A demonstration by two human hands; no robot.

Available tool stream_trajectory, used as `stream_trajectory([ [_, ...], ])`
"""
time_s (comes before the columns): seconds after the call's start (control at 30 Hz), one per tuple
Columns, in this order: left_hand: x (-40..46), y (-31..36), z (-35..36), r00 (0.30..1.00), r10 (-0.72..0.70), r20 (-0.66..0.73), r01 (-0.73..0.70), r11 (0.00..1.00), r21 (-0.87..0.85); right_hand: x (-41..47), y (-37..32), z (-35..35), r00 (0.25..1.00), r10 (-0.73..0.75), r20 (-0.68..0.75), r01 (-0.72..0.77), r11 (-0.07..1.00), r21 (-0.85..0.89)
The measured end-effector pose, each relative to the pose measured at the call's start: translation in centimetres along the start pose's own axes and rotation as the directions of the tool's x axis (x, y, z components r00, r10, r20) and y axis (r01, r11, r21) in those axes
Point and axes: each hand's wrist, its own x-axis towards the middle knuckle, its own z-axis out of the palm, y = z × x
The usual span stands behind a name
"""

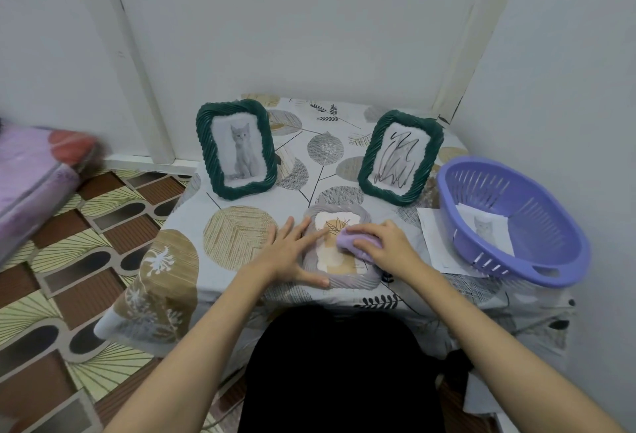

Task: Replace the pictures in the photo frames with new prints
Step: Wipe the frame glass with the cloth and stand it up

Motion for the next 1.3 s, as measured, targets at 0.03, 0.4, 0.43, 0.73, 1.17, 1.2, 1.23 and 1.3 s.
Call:
stream_trajectory([
  [0.03, 0.1, 0.1, -0.1, 1.0, 0.01, 0.002, -0.01, 1.0, 0.011, 0.3, -0.1, -0.1, 1.0, -0.004, -0.021, 0.004, 0.999, 0.046],
  [0.4, 0.1, -0.1, -0.3, 1.0, -0.006, 0.018, 0.005, 0.998, 0.069, -3.0, -0.3, 0.6, 0.913, -0.408, 0.013, 0.388, 0.858, -0.335],
  [0.43, 0.1, -0.1, -0.3, 1.0, -0.006, 0.02, 0.005, 0.998, 0.063, -3.3, 0.0, 0.2, 0.899, -0.437, 0.015, 0.413, 0.838, -0.357],
  [0.73, 0.1, -0.3, -0.1, 1.0, -0.006, 0.017, 0.006, 1.0, 0.0, -3.3, -0.1, 0.9, 0.926, -0.377, 0.0, 0.361, 0.887, -0.288],
  [1.17, 0.1, -0.3, -0.1, 1.0, -0.025, -0.008, 0.025, 1.0, -0.008, -4.7, -0.5, 2.0, 0.925, -0.381, 0.002, 0.369, 0.894, -0.253],
  [1.2, 0.1, -0.4, 0.0, 1.0, -0.018, -0.009, 0.018, 1.0, 0.001, -4.6, 0.0, 1.5, 0.924, -0.383, -0.008, 0.369, 0.894, -0.256],
  [1.23, 0.2, -0.4, 0.0, 1.0, -0.014, -0.012, 0.014, 1.0, -0.001, -3.8, 0.5, 1.3, 0.936, -0.35, -0.034, 0.329, 0.907, -0.265],
  [1.3, 0.2, -0.4, 0.1, 1.0, -0.01, -0.013, 0.01, 1.0, -0.017, -1.0, 0.5, 1.1, 0.97, -0.215, -0.115, 0.177, 0.945, -0.274],
])
